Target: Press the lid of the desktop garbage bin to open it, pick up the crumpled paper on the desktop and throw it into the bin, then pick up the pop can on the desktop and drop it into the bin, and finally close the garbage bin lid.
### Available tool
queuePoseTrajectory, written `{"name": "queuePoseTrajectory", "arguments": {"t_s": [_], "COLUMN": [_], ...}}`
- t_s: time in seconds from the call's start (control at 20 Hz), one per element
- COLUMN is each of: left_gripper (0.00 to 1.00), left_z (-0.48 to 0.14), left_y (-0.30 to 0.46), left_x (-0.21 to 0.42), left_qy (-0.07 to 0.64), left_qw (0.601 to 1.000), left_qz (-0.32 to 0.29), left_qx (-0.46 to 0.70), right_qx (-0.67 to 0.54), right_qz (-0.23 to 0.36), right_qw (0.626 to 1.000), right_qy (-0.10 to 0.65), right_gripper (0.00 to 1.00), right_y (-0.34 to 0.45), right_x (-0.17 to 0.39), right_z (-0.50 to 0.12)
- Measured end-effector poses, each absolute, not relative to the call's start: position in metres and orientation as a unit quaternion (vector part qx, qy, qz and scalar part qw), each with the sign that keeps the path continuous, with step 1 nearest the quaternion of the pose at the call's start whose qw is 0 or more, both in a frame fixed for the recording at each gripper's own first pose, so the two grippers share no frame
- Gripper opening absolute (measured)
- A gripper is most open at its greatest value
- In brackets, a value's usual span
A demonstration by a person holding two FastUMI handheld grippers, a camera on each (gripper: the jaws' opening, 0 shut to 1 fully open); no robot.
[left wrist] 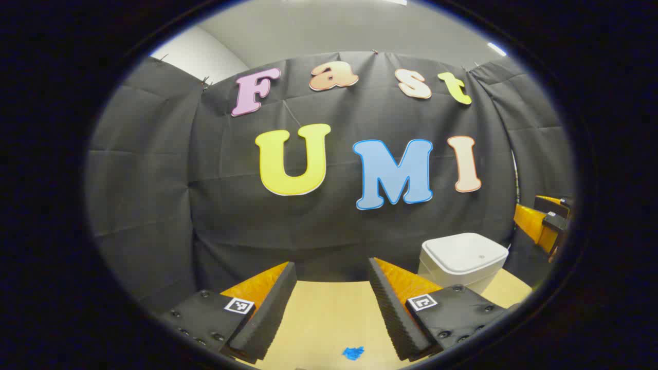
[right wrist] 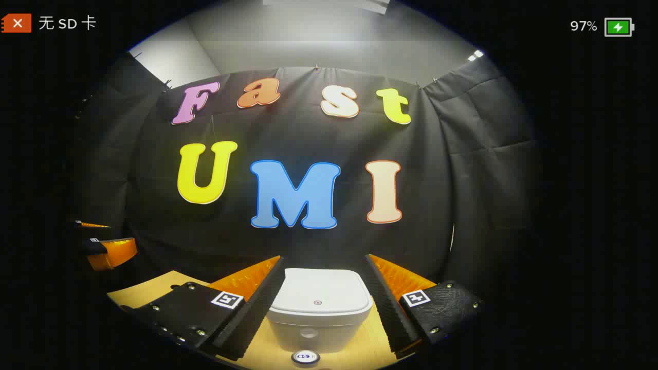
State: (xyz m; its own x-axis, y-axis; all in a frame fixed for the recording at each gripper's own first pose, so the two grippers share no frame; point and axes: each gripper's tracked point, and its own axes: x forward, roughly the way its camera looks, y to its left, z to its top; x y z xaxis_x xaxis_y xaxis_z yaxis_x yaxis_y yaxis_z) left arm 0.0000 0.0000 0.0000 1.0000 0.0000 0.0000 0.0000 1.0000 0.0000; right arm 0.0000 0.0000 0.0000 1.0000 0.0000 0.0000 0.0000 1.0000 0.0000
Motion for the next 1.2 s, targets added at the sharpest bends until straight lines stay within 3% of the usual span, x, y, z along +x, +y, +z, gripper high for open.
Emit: {"name": "queuePoseTrajectory", "arguments": {"t_s": [0.05, 0.2, 0.25, 0.3, 0.45, 0.6, 1.2], "left_gripper": [0.96, 0.95, 0.91, 0.95, 0.91, 0.95, 0.95], "left_z": [0.001, 0.000, 0.001, 0.001, 0.000, -0.002, -0.004], "left_y": [-0.007, -0.024, -0.026, -0.028, -0.028, -0.026, -0.030], "left_x": [0.000, 0.001, 0.002, 0.002, 0.002, 0.003, 0.001], "left_qy": [-0.001, -0.003, -0.003, -0.002, 0.001, 0.007, 0.005], "left_qw": [1.000, 1.000, 1.000, 1.000, 1.000, 1.000, 0.999], "left_qz": [-0.002, -0.010, -0.012, -0.014, -0.016, -0.018, -0.032], "left_qx": [-0.002, -0.001, 0.001, 0.003, 0.007, 0.007, 0.003], "right_qx": [-0.002, -0.006, -0.006, -0.006, -0.005, -0.003, 0.002], "right_qz": [0.001, -0.003, -0.003, -0.003, 0.000, 0.003, 0.009], "right_qw": [1.000, 1.000, 1.000, 1.000, 1.000, 1.000, 1.000], "right_qy": [0.001, 0.002, 0.001, 0.002, 0.005, 0.008, 0.025], "right_gripper": [1.00, 0.97, 0.96, 0.96, 0.97, 0.97, 0.97], "right_y": [-0.004, -0.015, -0.016, -0.016, -0.014, -0.009, -0.003], "right_x": [-0.001, -0.002, -0.002, -0.002, -0.002, -0.004, -0.004], "right_z": [0.000, 0.001, 0.001, -0.001, -0.005, -0.010, -0.017]}}
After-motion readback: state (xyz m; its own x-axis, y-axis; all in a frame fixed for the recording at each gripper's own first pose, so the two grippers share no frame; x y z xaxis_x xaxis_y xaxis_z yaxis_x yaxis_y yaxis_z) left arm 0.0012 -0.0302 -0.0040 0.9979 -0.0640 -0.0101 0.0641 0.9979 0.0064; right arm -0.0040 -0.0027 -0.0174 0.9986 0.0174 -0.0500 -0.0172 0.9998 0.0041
